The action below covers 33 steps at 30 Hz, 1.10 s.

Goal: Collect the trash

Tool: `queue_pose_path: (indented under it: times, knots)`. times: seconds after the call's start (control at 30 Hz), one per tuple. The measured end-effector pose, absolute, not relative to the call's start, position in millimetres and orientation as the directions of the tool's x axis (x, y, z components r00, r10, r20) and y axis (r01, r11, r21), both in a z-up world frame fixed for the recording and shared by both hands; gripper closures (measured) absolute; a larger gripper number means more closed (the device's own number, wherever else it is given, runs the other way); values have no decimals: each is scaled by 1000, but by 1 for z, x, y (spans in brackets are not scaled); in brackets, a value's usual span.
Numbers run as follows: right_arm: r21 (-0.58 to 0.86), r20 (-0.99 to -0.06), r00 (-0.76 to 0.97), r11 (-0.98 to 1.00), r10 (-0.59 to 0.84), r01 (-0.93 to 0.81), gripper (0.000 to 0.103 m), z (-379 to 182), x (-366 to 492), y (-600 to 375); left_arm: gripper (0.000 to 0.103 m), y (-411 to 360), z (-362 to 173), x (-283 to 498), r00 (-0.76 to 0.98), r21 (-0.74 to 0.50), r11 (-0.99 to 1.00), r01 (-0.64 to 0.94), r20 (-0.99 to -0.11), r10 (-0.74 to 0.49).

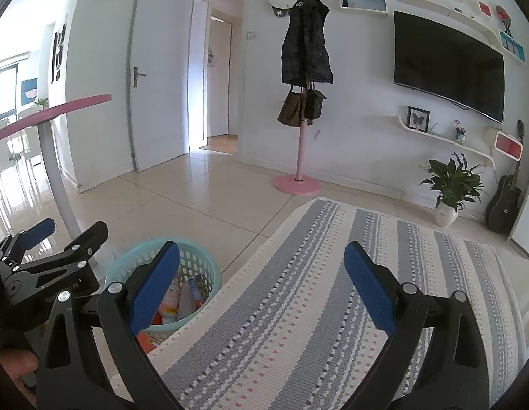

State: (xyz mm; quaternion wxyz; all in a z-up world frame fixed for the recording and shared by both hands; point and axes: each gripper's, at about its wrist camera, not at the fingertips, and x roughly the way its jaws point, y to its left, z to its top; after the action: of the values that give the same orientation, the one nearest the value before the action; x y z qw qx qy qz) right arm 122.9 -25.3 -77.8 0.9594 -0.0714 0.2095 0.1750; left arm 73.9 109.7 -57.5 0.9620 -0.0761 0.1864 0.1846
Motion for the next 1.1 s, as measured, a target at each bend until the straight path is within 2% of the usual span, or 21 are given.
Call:
queue_pose_path:
  times: [0.47, 0.7, 1.03, 1.1]
  knots:
    - [-57, -421, 850, 926, 317, -374, 11, -76, 122, -24, 8, 107, -55, 75, 861, -66, 920, -387, -382, 335]
    - [-28, -429, 839, 923, 336, -384, 11, -73, 122, -26, 8, 99, -54, 81, 828, 11, 900, -435, -388, 405]
    - [-38, -402, 852, 923, 336, -382, 11, -59, 107, -28, 8, 88, -38, 69, 824, 78, 879, -470, -319, 469]
    - [-39, -396, 855, 924, 335, -380, 11, -55, 105, -30, 7, 91, -34, 67, 818, 70, 876, -477, -329, 471]
